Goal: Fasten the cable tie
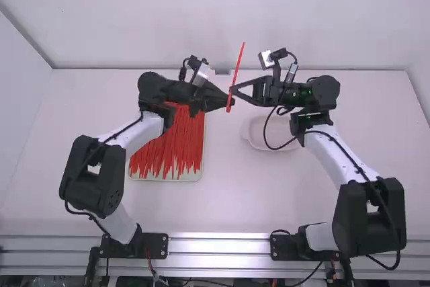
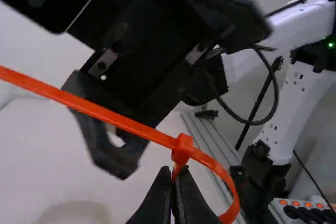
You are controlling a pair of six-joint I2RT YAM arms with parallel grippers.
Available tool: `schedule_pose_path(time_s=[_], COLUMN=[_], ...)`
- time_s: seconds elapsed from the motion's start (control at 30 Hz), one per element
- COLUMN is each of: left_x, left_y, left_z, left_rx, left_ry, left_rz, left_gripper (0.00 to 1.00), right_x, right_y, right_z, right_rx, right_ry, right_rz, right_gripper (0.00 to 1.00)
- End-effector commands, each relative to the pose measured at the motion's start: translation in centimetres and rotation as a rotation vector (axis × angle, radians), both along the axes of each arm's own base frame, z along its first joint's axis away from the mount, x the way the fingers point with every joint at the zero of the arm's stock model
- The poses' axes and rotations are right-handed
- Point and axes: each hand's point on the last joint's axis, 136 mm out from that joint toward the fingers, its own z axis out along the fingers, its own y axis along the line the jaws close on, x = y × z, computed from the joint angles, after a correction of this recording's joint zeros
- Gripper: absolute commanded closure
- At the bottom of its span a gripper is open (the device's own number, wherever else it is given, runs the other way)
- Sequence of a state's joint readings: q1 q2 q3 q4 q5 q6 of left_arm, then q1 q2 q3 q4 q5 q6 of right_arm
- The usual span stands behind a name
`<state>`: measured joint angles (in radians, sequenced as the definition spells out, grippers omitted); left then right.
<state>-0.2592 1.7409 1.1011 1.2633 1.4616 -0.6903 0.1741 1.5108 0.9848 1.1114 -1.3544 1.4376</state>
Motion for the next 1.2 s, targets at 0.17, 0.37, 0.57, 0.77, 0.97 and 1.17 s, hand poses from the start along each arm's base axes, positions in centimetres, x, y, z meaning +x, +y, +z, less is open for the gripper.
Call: schedule_pose_path(time_s=[0.17, 0.37, 0.57, 0.77, 0.97, 1.17], left_x=[0.0, 0.0, -0.3, -0.2, 0.1, 0.8], left_y=[-0.4, -0.4, -0.4, -0.5, -0.5, -0.6], left_z=[0.1, 0.2, 0.8, 1.0, 1.1, 1.5], left_rx=[-0.019, -0.022, -0.035, -0.045, -0.050, -0.071], left_ry=[-0.078, -0.089, -0.102, -0.108, -0.100, -0.090], left_rz=[0.009, 0.008, 0.010, 0.022, 0.033, 0.073], left_gripper=[0.97, 0.97, 0.97, 0.98, 0.98, 0.94], right_x=[-0.2, -0.2, -0.3, -0.4, -0.1, 0.2], right_y=[-0.2, -0.1, 0.2, 0.2, -0.3, -0.9], right_z=[1.8, 1.9, 1.9, 1.9, 1.8, 1.7], right_rx=[0.018, 0.021, 0.022, 0.021, 0.018, 0.012], right_ry=[-0.047, -0.044, -0.045, -0.057, -0.068, -0.067], right_rz=[-0.016, -0.019, -0.013, -0.011, -0.023, -0.035], right_gripper=[0.50, 0.59, 1.00, 1.00, 1.00, 1.00])
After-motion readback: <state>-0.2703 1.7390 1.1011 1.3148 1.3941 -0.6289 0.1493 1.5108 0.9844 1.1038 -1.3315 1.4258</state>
